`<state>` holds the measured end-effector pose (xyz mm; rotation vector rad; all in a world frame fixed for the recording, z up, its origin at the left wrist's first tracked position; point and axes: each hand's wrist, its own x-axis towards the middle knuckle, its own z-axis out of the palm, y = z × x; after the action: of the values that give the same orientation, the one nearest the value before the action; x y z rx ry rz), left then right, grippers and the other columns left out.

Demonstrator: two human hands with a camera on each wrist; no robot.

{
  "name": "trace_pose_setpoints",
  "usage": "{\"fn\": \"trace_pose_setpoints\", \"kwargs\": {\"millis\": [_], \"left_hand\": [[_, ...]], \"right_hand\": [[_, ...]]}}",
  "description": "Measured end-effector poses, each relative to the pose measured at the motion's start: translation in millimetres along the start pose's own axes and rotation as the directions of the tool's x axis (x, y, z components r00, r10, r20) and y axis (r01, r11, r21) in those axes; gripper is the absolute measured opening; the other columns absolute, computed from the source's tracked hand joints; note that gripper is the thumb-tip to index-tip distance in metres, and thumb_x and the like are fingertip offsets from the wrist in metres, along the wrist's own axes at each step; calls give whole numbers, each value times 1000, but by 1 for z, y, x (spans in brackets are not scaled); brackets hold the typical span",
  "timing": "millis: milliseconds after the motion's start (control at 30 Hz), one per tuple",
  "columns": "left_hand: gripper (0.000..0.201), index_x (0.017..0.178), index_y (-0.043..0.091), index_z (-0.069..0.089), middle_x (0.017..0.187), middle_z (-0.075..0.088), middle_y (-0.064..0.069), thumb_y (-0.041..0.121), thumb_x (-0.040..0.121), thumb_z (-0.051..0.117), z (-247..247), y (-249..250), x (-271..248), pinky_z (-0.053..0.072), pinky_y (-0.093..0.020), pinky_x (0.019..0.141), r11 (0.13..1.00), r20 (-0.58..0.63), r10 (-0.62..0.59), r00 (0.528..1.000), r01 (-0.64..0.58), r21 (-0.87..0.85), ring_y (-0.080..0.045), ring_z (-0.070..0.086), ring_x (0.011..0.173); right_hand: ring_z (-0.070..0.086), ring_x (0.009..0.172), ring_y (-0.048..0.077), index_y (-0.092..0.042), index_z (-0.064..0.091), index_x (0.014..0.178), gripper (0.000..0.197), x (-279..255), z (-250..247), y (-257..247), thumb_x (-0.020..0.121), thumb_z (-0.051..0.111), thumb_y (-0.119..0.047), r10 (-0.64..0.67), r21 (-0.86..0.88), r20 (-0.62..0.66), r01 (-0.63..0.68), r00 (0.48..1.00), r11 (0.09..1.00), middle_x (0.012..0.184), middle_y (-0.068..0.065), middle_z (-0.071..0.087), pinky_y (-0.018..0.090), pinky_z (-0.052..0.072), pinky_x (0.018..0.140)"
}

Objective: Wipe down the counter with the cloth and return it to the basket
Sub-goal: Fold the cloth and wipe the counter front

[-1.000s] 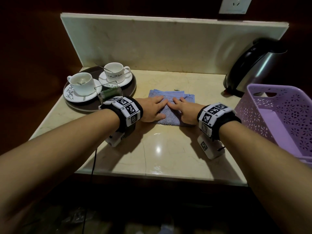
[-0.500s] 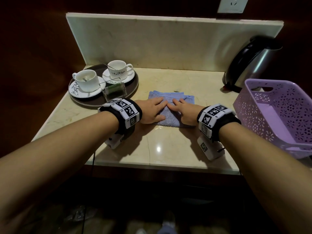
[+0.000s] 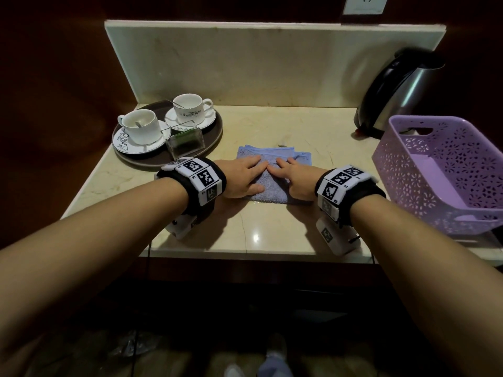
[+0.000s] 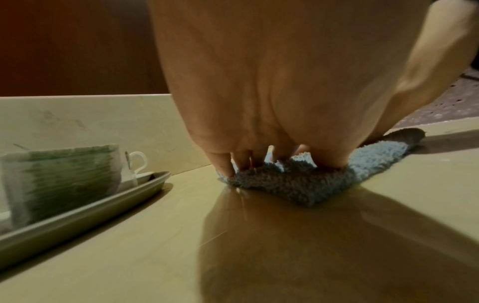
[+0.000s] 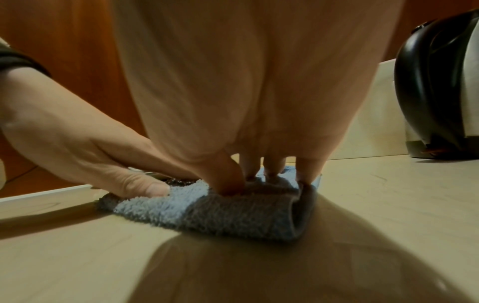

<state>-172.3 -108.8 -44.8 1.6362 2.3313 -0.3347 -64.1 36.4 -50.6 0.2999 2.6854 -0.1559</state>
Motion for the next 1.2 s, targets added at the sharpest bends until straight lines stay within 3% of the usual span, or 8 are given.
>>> {"fn": "trace_pose_setpoints", "kwargs": {"millis": [200, 700, 867, 933, 1000, 1100, 1200], "left_hand": [[72, 157, 16, 1, 163, 4, -3, 49, 101, 32, 2, 0, -7, 22, -38, 119, 1000, 11, 18, 1000, -18, 5, -22, 15, 149], [71, 157, 16, 1, 163, 4, -2, 48, 102, 32, 11, 0, -33, 21, -36, 118, 998, 4, 55, 998, -56, 26, -21, 13, 149], [71, 157, 15, 3, 162, 6, -5, 45, 102, 36, 8, 1, -42, 22, -34, 115, 996, 24, 83, 996, -83, 14, -22, 17, 148], [70, 156, 18, 11, 159, 15, -4, 46, 100, 41, 7, 1, -45, 32, -37, 110, 997, -19, 80, 997, -80, -3, -23, 28, 143], [63, 150, 20, 30, 151, 33, -3, 50, 97, 47, 4, 2, -47, 45, -41, 98, 999, -106, 46, 993, -47, -11, -23, 42, 131], [43, 124, 25, 57, 122, 55, -1, 52, 92, 50, 0, 10, -55, 51, -39, 79, 1000, -257, -23, 966, 19, -19, -22, 56, 107], [33, 109, 27, 63, 107, 56, 1, 52, 91, 51, 8, 20, -58, 43, -32, 64, 998, -296, -67, 953, 67, -8, -21, 57, 93]], "right_hand": [[16, 144, 34, -22, 7, 157, 74, -7, 2, -7, 94, 43, -6, 0, -10, -12, 0, 1000, 1000, 159, 12, 14, 52, 29, 113], [15, 146, 33, -22, 7, 157, 72, -28, 7, -30, 95, 43, -8, 1, -37, 8, 0, 1000, 999, 160, 10, 13, 52, 29, 113], [25, 141, 34, -21, 14, 155, 67, -33, 10, -37, 96, 44, -10, -6, -76, -13, 5, 1000, 997, 156, 12, 21, 50, 35, 108], [29, 140, 35, -20, 18, 154, 63, -36, 10, -37, 97, 44, -12, -17, -102, -19, 15, 1000, 995, 155, 13, 24, 48, 38, 106], [40, 132, 36, -18, 27, 150, 55, -39, 7, -34, 98, 43, -15, -49, -106, -45, 44, 998, 993, 148, 14, 34, 46, 42, 100], [52, 115, 36, -17, 40, 143, 44, -41, 3, -28, 100, 43, -22, -81, -49, -112, 76, 990, 996, 131, 14, 48, 38, 43, 84], [42, 125, 36, -18, 35, 145, 55, -39, 1, -21, 95, 51, -31, -15, -48, -116, 10, 993, 999, 135, 16, 41, 43, 41, 99]]}}
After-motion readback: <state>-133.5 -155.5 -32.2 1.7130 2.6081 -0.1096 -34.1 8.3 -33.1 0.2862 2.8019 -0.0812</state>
